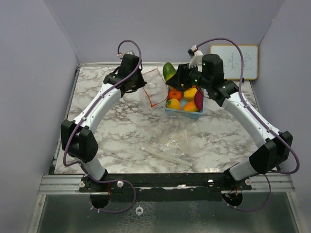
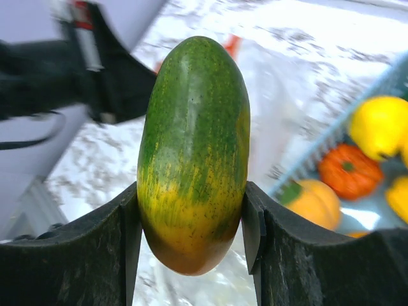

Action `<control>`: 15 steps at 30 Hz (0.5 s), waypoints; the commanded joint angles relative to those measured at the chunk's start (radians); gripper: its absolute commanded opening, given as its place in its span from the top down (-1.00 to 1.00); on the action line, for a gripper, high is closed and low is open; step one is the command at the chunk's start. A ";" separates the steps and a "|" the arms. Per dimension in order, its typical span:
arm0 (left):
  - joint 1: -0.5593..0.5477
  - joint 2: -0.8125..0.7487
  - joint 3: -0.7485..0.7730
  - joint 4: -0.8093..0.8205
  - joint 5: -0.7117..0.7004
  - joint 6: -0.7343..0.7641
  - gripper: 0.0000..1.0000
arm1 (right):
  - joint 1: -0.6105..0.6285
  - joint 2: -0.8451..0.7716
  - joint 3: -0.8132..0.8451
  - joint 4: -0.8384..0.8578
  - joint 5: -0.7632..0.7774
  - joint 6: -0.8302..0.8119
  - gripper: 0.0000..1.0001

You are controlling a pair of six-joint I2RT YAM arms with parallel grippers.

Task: Place the food in the zip-top bag and seal the zipper
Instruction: Pick up the fake fruit from the bin, then place the fake fruit in the zipper food storage bag.

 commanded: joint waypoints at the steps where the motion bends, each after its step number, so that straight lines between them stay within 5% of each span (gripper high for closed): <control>1: -0.010 0.029 0.038 -0.042 0.054 -0.036 1.00 | 0.034 0.039 0.012 0.139 -0.183 0.109 0.29; 15: -0.012 0.033 0.066 -0.022 0.091 -0.066 1.00 | 0.102 0.193 0.128 -0.014 0.027 0.175 0.24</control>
